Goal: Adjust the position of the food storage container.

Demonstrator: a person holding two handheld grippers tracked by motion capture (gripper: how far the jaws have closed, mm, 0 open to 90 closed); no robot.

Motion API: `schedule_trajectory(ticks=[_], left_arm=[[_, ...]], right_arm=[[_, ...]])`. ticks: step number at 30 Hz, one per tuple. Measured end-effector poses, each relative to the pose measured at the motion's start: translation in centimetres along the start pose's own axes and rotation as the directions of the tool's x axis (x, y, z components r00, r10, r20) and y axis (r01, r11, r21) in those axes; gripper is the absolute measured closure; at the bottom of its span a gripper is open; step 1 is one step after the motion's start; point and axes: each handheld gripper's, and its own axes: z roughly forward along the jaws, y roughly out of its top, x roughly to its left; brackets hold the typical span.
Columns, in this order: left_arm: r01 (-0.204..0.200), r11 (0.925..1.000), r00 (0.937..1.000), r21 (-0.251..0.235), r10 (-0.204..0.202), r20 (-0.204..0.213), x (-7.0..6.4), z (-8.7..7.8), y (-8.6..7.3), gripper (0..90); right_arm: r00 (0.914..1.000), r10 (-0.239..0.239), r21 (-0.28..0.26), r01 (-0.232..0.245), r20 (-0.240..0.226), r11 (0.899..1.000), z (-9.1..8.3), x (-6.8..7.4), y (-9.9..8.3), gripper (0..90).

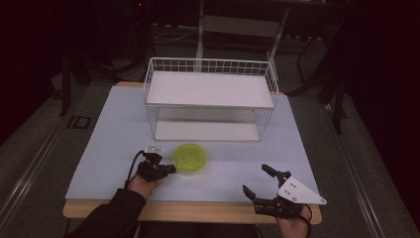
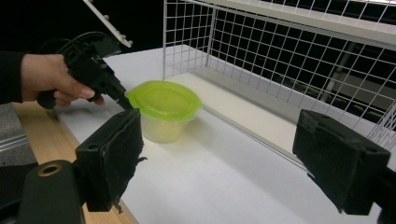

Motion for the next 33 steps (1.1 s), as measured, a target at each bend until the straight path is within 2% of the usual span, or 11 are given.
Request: schedule_trajectory(ticks=[6,12,16,20,23,27,29,30,33], left_arm=[[0.02,0.9998,0.9998,0.01,-0.02,-0.003,-0.8,1.3,0.7,90.0],[0.043,0.9991,0.9991,-0.004,-0.043,0.008,-0.8,2.0,1.7,90.0],[0.027,0.9996,0.9994,-0.012,-0.026,0.025,-1.2,2.6,2.4,90.0],[0.031,0.9995,0.999,0.002,-0.031,0.033,-1.8,3.5,3.0,90.0],[0.045,0.999,0.997,0.001,-0.045,0.063,-2.5,4.5,3.5,90.0],[0.027,0.9996,0.9969,0.007,-0.027,0.074,-3.3,5.7,4.0,90.0],[0.027,0.9996,0.9969,0.007,-0.027,0.074,-3.3,5.7,4.0,90.0],[0.017,0.9998,0.9965,0.011,-0.018,0.082,-3.8,6.3,4.2,90.0],[0.02,0.9998,0.9959,0.008,-0.021,0.088,-3.9,6.6,4.4,89.1]], right_arm=[[1.0,0.003,0.003,-0.003,-0.001,1.0,0.0,-0.1,-0.1,15.8],[1.0,0.004,0.006,-0.004,-0.001,1.0,0.1,-0.1,-0.1,15.8],[1.0,0.002,0.006,-0.002,-0.003,1.0,0.0,-0.1,-0.1,15.8],[1.0,0.005,0.008,-0.005,-0.005,1.0,0.0,-0.1,-0.2,15.8],[1.0,0.005,0.005,-0.005,-0.006,1.0,0.0,-0.1,-0.1,15.8],[1.0,0.004,0.007,-0.004,-0.008,1.0,-0.1,-0.1,-0.2,15.8],[0.9999,0.008,0.007,-0.008,-0.009,1.0,0.0,-0.1,-0.2,15.8],[0.9999,0.009,0.008,-0.009,-0.012,1.0,0.0,-0.1,-0.2,15.8],[0.9998,0.006,0.01,-0.006,-0.016,1.0,0.0,-0.1,-0.3,15.8]])
